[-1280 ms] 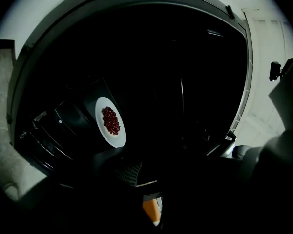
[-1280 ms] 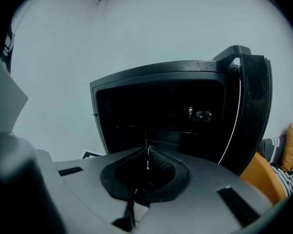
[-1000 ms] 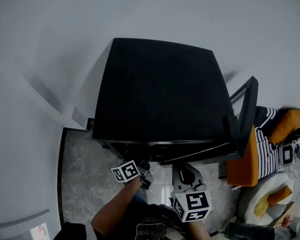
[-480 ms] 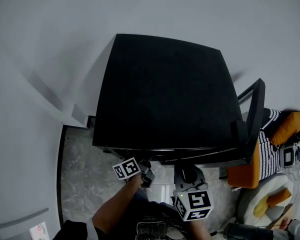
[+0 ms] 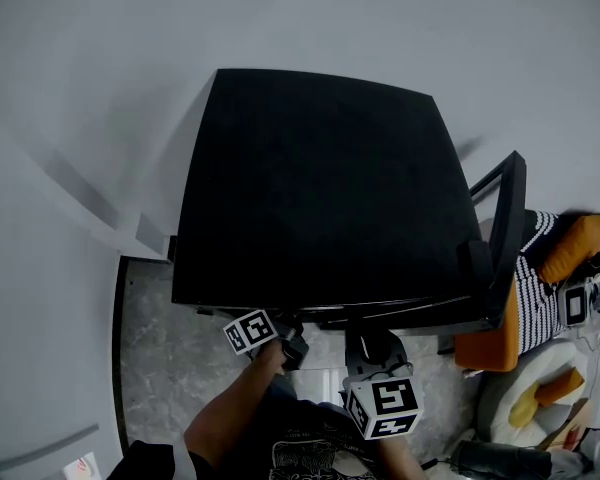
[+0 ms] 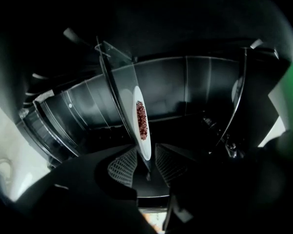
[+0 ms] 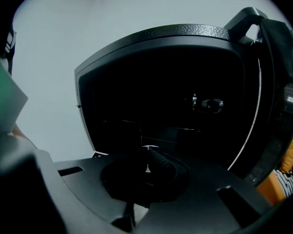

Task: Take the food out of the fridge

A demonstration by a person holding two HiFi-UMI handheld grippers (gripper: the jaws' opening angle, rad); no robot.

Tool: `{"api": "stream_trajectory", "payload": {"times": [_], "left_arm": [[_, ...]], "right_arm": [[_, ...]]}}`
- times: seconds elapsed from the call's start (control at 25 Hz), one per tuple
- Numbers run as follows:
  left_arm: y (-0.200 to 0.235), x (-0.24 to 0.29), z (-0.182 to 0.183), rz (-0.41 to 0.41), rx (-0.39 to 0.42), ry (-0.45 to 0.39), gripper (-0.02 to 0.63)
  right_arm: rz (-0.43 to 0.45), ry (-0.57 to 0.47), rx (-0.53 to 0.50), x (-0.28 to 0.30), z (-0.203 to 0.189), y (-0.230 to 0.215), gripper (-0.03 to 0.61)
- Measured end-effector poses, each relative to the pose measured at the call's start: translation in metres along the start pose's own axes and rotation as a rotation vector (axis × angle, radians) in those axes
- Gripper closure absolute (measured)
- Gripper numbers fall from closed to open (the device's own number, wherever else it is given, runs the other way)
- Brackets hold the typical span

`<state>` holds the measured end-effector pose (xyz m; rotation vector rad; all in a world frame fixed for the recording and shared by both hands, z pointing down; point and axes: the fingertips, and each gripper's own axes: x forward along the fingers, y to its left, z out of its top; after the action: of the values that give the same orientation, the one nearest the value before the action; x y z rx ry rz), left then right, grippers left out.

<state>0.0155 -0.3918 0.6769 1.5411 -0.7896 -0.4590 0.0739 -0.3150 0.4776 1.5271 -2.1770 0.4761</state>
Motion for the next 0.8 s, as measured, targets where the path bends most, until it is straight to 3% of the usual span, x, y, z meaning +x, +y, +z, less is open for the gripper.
{"api": "stream_trajectory", "payload": {"times": [0.16, 0.48, 0.8], "left_arm": [[0.006, 0.002, -0.004, 0.024, -0.018, 0.028, 0.559], [0.003, 0.001, -0.002, -0.002, -0.105, -0.017, 0.588], [-0.010, -0.012, -0.011, -0.028, -0.100, -0.010, 0.591]], "right_arm": [[-0.010, 0.005, 0.005, 0.000, -0.003, -0.003, 0.555], [-0.028, 0.012, 0.013, -0.005, -0.006, -0.012, 0.555], [-0.019, 0.009, 0.028, -0.015, -0.008, -0.010, 0.555]]}}
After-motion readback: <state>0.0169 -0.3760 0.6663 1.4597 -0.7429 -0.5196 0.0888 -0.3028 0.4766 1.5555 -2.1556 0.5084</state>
